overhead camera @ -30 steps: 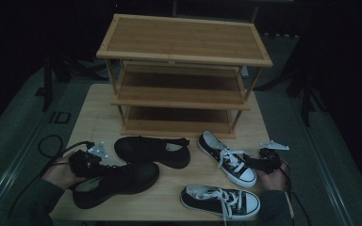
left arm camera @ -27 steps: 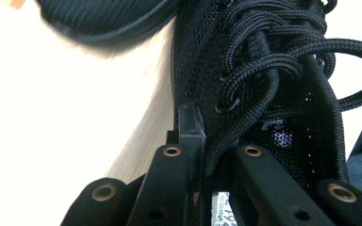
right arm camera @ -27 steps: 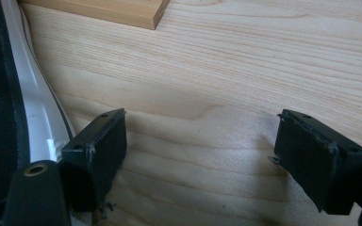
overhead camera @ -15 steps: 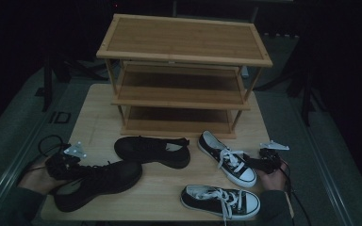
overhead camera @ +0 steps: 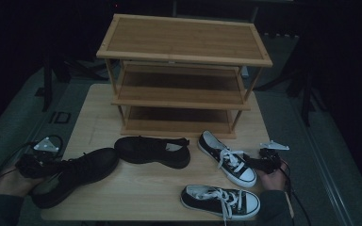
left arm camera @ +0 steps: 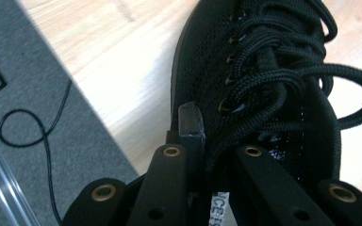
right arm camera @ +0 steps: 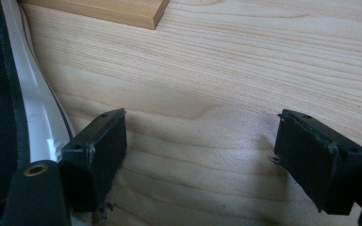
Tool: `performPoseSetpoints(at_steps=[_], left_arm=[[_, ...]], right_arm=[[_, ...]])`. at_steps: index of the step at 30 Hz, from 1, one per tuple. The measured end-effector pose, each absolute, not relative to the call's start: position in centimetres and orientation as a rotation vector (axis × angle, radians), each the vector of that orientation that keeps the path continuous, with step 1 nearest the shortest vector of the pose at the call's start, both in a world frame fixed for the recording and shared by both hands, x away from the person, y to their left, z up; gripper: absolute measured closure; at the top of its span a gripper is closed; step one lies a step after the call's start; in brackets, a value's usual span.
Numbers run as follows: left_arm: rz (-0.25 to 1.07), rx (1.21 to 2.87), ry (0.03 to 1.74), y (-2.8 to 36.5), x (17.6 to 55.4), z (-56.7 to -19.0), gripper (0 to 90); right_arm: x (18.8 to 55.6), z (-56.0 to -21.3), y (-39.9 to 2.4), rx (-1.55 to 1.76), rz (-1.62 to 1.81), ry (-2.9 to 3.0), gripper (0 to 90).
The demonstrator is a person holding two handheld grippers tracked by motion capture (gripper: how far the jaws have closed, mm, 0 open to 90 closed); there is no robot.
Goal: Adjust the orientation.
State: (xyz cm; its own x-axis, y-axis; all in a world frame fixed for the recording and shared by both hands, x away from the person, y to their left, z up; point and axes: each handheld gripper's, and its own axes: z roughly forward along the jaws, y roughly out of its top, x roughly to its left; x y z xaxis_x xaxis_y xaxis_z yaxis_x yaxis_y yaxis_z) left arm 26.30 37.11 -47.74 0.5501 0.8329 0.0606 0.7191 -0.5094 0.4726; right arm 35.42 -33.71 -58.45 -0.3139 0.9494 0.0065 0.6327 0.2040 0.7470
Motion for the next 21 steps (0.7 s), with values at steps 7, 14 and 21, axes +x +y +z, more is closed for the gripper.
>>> performPoseSetpoints(at_steps=[7, 14, 21], left_arm=[[0.418, 2.323, 1.372, 37.7, 27.0, -47.9, 87.9], [0.431, 2.278, 1.435, 37.1, 28.4, -48.3, 88.0], [0.459, 2.195, 1.500, 35.8, 30.0, -48.5, 88.0]], right_arm=[[35.4, -58.5, -33.7, 1.468, 0.914, 2.025, 17.2], [35.4, -58.5, -33.7, 1.468, 0.915, 2.024, 17.2], [35.4, -58.5, -33.7, 1.468, 0.915, 2.024, 17.2]])
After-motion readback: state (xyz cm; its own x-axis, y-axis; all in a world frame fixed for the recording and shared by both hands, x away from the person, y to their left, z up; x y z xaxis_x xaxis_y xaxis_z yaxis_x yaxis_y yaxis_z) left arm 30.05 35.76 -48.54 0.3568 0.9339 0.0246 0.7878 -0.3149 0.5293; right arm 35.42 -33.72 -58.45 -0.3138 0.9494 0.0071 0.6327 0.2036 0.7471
